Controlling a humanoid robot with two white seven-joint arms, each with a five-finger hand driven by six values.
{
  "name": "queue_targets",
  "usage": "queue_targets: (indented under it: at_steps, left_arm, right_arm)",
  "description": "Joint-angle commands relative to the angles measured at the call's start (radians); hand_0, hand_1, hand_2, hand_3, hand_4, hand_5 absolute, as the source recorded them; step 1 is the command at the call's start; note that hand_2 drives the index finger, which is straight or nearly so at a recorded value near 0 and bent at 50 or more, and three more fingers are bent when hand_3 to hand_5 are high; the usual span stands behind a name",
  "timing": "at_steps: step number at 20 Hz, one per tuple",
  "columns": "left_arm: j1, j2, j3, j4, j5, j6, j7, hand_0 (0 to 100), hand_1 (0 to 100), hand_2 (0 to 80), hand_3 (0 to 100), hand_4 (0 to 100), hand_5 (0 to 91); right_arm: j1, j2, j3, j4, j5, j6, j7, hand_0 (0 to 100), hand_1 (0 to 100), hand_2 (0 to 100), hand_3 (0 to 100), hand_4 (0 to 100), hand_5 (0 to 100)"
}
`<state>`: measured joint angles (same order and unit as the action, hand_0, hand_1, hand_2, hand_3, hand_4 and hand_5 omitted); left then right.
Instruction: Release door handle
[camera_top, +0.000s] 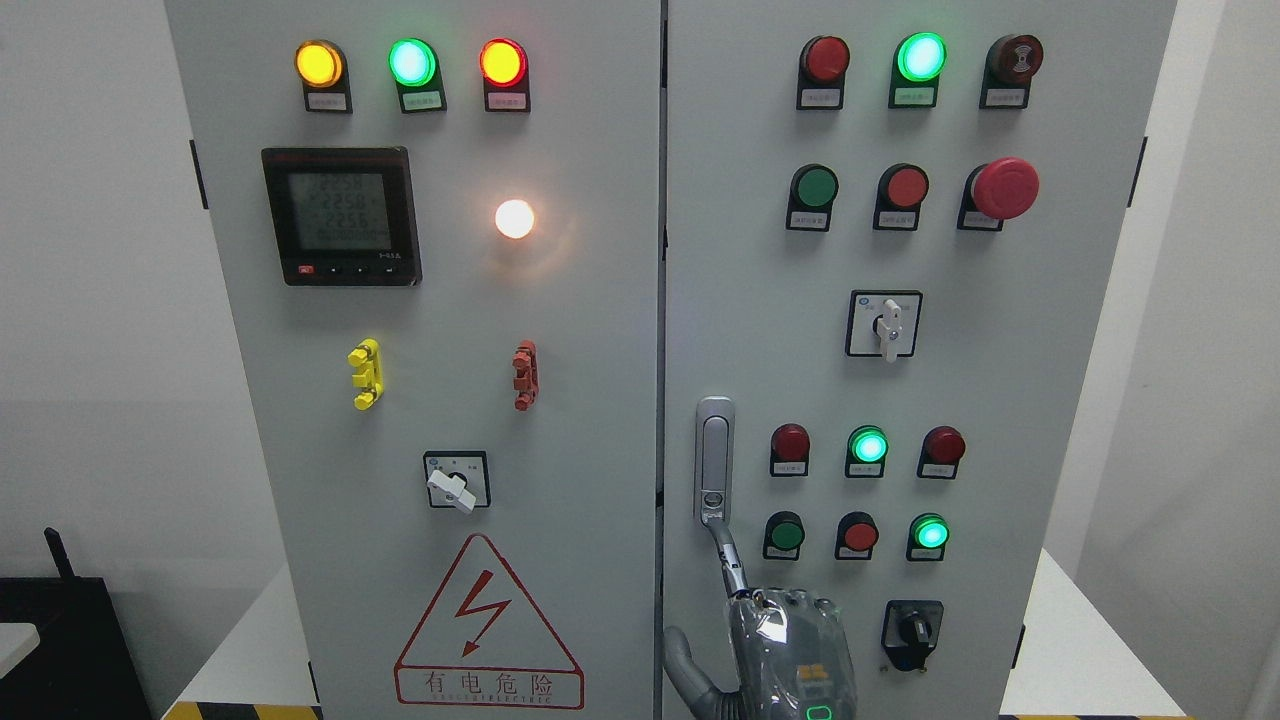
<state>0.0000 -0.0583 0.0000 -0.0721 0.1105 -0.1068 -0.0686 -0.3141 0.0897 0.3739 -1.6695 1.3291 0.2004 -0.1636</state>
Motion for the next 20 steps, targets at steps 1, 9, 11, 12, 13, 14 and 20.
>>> queue_targets:
  at_steps: [1,9,11,12,13,14,20]
  left_arm:
    - [-0.002,0.0,-0.012,0.0,0.0,0.001,0.0,12,39,0.0,0,0,0.0]
    - [-0.002,0.0,-0.012,0.0,0.0,-0.001,0.0,12,39,0.0,0,0,0.0]
    - [-0.002,0.0,-0.012,0.0,0.0,-0.001,0.0,12,39,0.0,0,0,0.0]
    - [-0.002,0.0,-0.012,0.0,0.0,-0.001,0.0,12,39,0.0,0,0,0.0]
    - [-0.002,0.0,-0.012,0.0,0.0,-0.001,0.0,12,39,0.0,0,0,0.0]
    - [-0.002,0.0,-0.012,0.0,0.0,-0.001,0.0,12,39,0.0,0,0,0.0]
    - [-0.002,0.0,-0.012,0.0,0.0,0.001,0.0,12,39,0.0,0,0,0.0]
  right_arm:
    - [0.003,0.001,0.002,0.013,0.001,-0.001,0.001,40,34,0,100,100,100]
    - [0.001,0.002,0.0,0.017,-0.001,0.001,0.001,40,34,0,100,100,100]
    - [0.001,0.002,-0.001,0.019,-0.001,-0.001,0.001,40,34,0,100,100,100]
    - [0.001,0.002,-0.001,0.019,-0.001,-0.001,0.001,40,34,0,100,100,100]
    - [0.001,0.002,0.0,0.019,-0.001,0.001,0.001,40,34,0,100,100,100]
    - [0.001,0.002,0.0,0.019,-0.001,-0.001,0.001,40,34,0,100,100,100]
    - [0.004,0.002,-0.001,0.02,-0.001,0.001,0.001,40,34,0,100,100,100]
